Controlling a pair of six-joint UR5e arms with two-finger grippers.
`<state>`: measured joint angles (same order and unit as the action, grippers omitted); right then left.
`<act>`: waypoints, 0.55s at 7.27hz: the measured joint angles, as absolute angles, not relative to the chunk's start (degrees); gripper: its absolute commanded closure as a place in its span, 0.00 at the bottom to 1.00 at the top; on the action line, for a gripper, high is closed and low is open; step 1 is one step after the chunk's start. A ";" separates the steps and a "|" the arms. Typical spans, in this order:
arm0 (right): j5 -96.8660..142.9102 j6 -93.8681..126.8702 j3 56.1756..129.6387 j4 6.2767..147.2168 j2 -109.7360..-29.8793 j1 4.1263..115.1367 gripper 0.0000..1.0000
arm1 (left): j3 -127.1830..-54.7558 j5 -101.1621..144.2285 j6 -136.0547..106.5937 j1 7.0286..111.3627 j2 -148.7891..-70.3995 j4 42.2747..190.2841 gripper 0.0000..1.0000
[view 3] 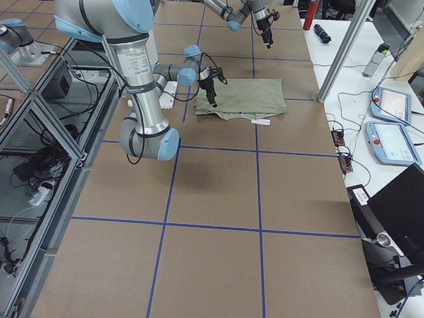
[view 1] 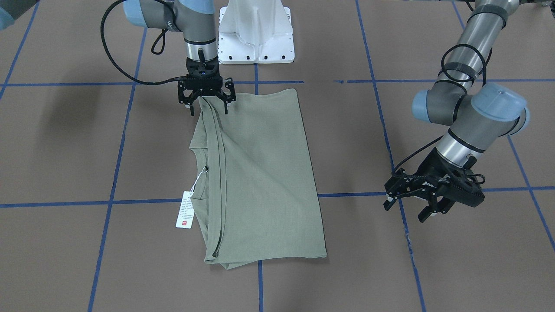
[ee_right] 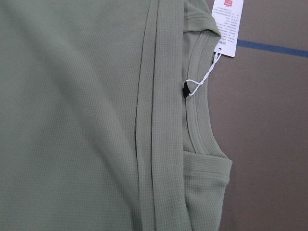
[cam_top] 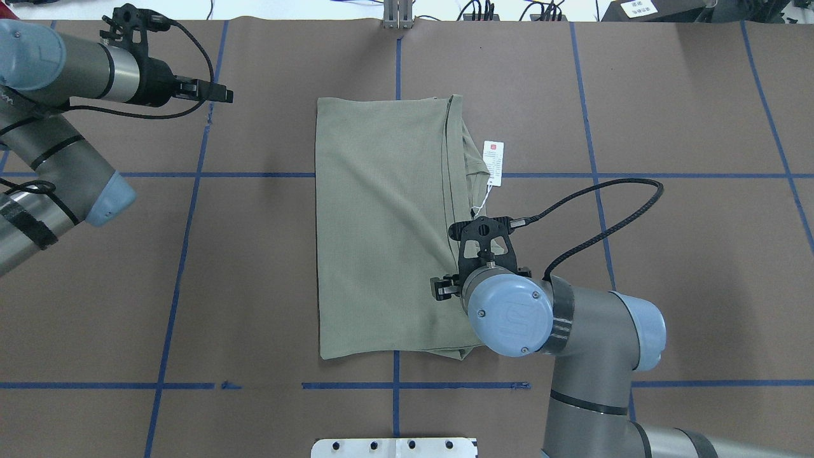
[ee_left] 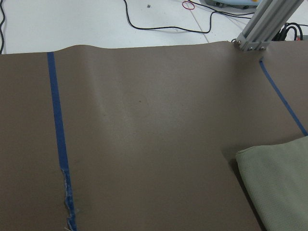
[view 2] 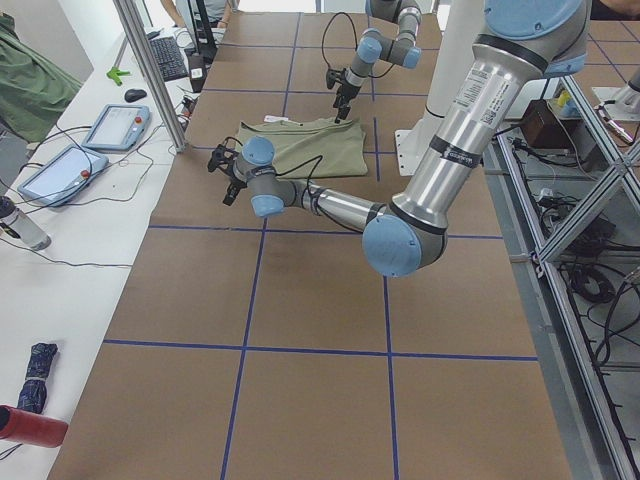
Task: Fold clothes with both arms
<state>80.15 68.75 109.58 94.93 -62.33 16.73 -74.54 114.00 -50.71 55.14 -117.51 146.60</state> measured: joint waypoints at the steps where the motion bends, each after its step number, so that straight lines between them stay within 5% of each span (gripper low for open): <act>1: 80.88 64.75 109.08 98.15 -61.35 16.69 0.00 | -74.53 113.99 -50.71 55.11 -117.51 146.60 0.00; 4: 81.16 61.73 106.05 100.29 -60.15 15.54 0.02 | -74.46 113.99 -50.71 54.46 -117.51 146.60 0.00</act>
